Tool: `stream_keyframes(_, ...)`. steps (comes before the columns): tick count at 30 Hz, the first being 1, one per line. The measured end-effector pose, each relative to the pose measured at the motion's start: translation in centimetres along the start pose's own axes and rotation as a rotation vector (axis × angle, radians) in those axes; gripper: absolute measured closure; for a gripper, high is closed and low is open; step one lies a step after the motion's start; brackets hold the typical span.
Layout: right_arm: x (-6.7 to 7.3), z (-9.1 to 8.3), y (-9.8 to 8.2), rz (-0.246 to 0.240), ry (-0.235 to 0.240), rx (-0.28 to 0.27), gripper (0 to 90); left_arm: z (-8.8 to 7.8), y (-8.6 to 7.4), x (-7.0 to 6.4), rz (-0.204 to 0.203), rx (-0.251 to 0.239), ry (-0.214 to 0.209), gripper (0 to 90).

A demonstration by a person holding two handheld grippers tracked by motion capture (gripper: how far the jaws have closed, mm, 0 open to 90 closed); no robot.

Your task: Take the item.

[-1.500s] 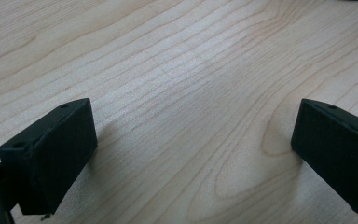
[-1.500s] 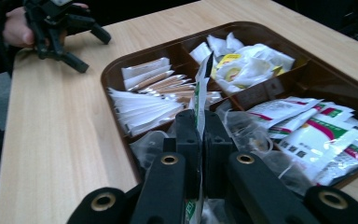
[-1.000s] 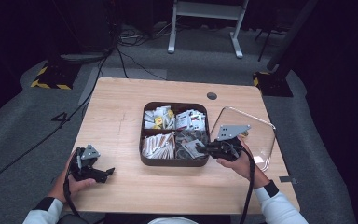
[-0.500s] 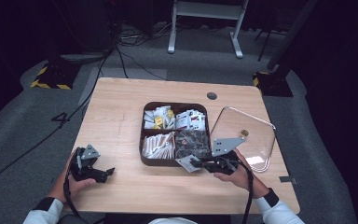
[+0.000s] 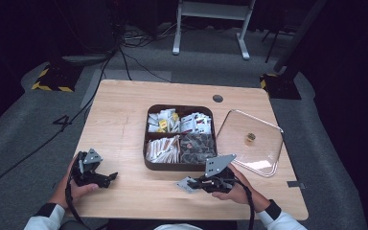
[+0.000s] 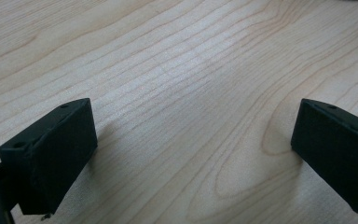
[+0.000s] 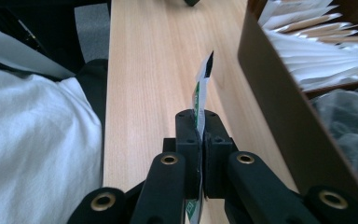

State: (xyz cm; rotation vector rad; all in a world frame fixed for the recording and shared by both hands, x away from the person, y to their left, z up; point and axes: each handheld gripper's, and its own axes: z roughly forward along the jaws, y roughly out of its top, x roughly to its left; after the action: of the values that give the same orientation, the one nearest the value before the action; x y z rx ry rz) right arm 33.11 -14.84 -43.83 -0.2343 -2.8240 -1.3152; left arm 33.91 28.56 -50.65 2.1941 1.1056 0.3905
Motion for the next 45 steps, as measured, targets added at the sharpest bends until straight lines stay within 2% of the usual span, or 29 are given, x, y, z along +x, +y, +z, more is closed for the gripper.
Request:
stream_keyframes(13,0.5,1.9,-0.6,0.019,0.055,0.041,88.1,0.0,-0.1,0.0,-0.003,-0.005,0.005,0.4)
stream_keyframes(18,0.2,2.1,-0.7,0.039,0.050,0.039,87.6,-0.1,-0.1,0.0,-0.002,-0.004,0.004,0.4)
stream_keyframes(22,-0.4,1.9,-1.0,0.070,0.016,0.039,81.1,-0.1,-0.1,0.0,-0.002,-0.004,0.004,0.4)
stream_keyframes(24,-0.5,2.0,-1.1,0.067,-0.015,0.060,71.8,0.0,-0.1,0.0,-0.002,-0.005,0.004,0.4)
stream_keyframes(27,-0.7,1.9,-1.1,0.064,-0.030,0.064,68.2,0.0,-0.1,0.0,-0.003,-0.005,0.004,0.4)
stream_keyframes(31,-1.0,1.4,-1.0,0.078,-0.058,0.059,58.4,0.0,-0.1,0.0,-0.003,-0.005,0.004,0.4)
stream_keyframes(33,-1.2,1.0,-1.0,0.092,-0.060,0.042,55.3,0.0,-0.1,0.0,-0.002,-0.005,0.004,0.4)
stream_keyframes(38,-1.3,-0.3,-0.7,0.079,-0.091,0.013,46.7,0.0,-0.1,0.0,-0.003,-0.005,0.004,0.4)
stream_keyframes(41,-1.5,-1.1,-0.5,0.079,-0.133,0.002,41.9,0.0,-0.1,0.0,-0.003,-0.005,0.004,0.4)
stream_keyframes(45,-2.0,-2.9,-0.4,0.080,-0.186,-0.039,38.7,0.0,-0.1,0.0,-0.002,-0.004,0.004,0.4)
